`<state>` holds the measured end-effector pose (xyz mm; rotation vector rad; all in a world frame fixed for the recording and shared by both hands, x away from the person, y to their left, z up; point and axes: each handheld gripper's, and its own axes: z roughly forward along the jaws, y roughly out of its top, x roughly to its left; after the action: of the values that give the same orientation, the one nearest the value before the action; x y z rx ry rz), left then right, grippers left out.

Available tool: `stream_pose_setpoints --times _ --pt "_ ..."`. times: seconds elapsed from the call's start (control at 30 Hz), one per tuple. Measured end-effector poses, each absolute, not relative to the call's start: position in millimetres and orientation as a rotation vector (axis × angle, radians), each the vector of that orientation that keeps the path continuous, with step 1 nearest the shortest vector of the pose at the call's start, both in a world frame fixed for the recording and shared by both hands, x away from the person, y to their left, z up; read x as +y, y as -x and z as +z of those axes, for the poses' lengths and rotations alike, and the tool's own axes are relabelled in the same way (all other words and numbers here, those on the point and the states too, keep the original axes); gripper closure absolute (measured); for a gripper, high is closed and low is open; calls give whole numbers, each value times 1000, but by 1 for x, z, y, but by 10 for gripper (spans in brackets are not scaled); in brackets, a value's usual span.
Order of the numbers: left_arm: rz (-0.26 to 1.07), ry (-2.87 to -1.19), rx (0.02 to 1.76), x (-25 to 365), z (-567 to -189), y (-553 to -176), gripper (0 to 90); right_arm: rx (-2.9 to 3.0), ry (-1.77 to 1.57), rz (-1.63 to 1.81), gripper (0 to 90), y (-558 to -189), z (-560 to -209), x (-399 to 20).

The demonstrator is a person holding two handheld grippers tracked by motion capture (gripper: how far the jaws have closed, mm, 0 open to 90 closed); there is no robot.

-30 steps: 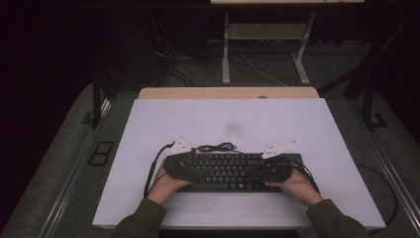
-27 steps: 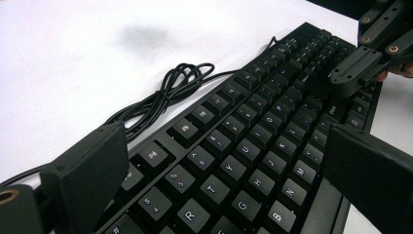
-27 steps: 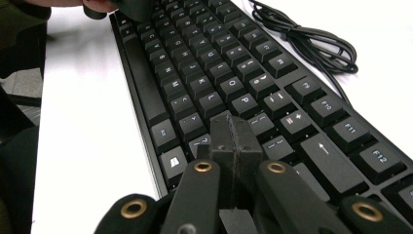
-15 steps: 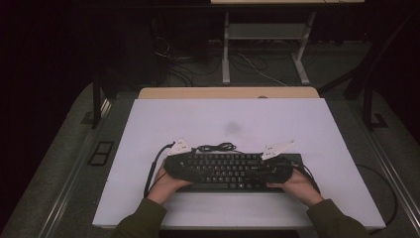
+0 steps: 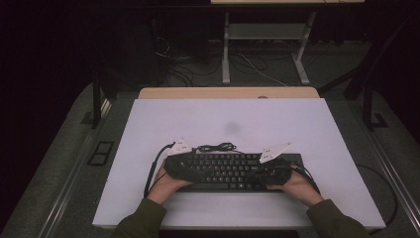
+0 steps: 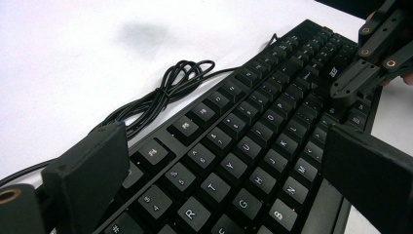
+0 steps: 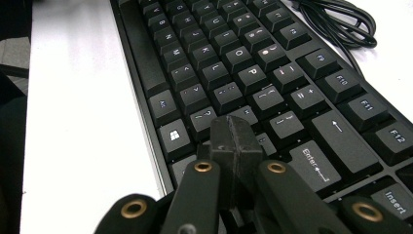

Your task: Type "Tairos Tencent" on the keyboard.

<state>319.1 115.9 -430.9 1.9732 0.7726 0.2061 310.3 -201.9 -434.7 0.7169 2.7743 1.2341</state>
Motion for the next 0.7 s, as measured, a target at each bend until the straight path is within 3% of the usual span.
stream_pose_setpoints --times 0.4,0.7 --pt "214 -1980 782 114 -432 -320 52 2774 -696 1209 894 -309 -436 -201" --pt "225 -1978 804 114 -433 -320 175 2773 -694 1212 893 -309 -436 -201"
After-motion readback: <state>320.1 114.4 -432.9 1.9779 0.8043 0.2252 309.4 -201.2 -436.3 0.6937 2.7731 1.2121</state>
